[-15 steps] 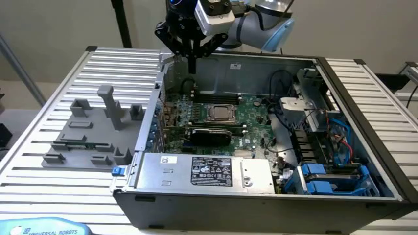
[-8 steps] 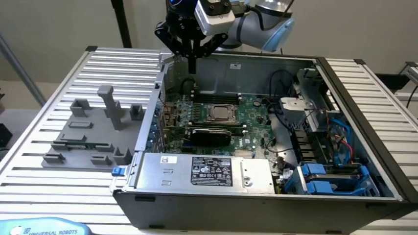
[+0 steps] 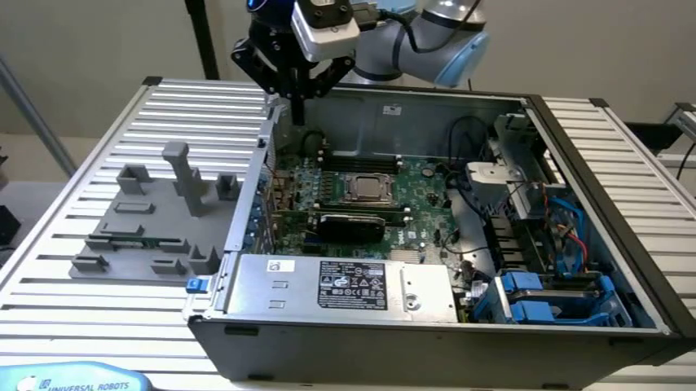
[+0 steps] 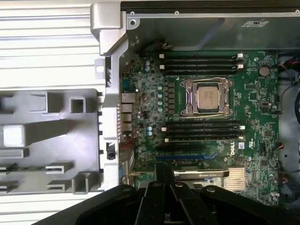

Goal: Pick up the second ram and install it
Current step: 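Reach for the second ram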

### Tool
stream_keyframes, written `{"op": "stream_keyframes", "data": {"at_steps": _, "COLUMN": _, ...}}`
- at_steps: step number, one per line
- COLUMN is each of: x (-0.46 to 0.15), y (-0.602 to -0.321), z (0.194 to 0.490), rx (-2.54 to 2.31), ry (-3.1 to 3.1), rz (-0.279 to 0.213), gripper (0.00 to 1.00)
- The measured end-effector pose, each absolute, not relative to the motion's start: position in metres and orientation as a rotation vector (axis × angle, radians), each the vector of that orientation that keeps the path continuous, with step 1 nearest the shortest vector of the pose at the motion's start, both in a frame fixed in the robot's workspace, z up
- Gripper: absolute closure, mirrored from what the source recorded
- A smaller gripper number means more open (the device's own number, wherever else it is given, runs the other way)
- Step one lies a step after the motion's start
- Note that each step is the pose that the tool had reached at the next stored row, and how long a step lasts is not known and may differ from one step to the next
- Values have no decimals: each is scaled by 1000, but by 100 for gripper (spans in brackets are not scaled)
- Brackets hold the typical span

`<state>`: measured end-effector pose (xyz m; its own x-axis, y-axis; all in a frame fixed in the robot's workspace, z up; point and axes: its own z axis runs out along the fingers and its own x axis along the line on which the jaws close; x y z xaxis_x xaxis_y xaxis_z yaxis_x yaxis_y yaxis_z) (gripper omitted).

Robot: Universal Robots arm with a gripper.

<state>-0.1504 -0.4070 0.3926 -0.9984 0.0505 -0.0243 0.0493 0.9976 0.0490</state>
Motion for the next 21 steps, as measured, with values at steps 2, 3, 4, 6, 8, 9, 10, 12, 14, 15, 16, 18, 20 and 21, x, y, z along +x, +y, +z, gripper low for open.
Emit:
{"op": "stream_keyframes", "data": {"at_steps": 2, "x": -159, "y": -410, "z": 393, "rx": 78, "ry": 3113, "rz": 75, "gripper": 89}}
{"op": "stream_keyframes", "data": {"at_steps": 3, "x": -164, "y": -411, "z": 393, "rx": 78, "ry": 3112, "rz": 75, "gripper": 89}}
{"op": "stream_keyframes", "data": {"at_steps": 4, "x": -168, "y": -413, "z": 393, "rx": 78, "ry": 3112, "rz": 76, "gripper": 89}}
{"op": "stream_keyframes", "data": {"at_steps": 6, "x": -178, "y": -415, "z": 393, "rx": 78, "ry": 3111, "rz": 75, "gripper": 89}}
{"op": "stream_keyframes", "data": {"at_steps": 8, "x": -187, "y": -417, "z": 393, "rx": 78, "ry": 3111, "rz": 75, "gripper": 89}}
{"op": "stream_keyframes", "data": {"at_steps": 9, "x": -191, "y": -418, "z": 393, "rx": 78, "ry": 3110, "rz": 75, "gripper": 89}}
{"op": "stream_keyframes", "data": {"at_steps": 10, "x": -196, "y": -419, "z": 393, "rx": 78, "ry": 3110, "rz": 75, "gripper": 89}}
{"op": "stream_keyframes", "data": {"at_steps": 12, "x": -205, "y": -420, "z": 393, "rx": 78, "ry": 3110, "rz": 76, "gripper": 89}}
{"op": "stream_keyframes", "data": {"at_steps": 14, "x": -214, "y": -421, "z": 393, "rx": 78, "ry": 3110, "rz": 75, "gripper": 89}}
{"op": "stream_keyframes", "data": {"at_steps": 15, "x": -218, "y": -422, "z": 392, "rx": 77, "ry": 3110, "rz": 76, "gripper": 89}}
{"op": "stream_keyframes", "data": {"at_steps": 16, "x": -223, "y": -422, "z": 392, "rx": 78, "ry": 3110, "rz": 75, "gripper": 89}}
{"op": "stream_keyframes", "data": {"at_steps": 18, "x": -232, "y": -423, "z": 392, "rx": 78, "ry": 3109, "rz": 75, "gripper": 89}}
{"op": "stream_keyframes", "data": {"at_steps": 20, "x": -241, "y": -423, "z": 392, "rx": 77, "ry": 3109, "rz": 76, "gripper": 89}}
{"op": "stream_keyframes", "data": {"at_steps": 21, "x": -246, "y": -423, "z": 392, "rx": 77, "ry": 3109, "rz": 75, "gripper": 89}}
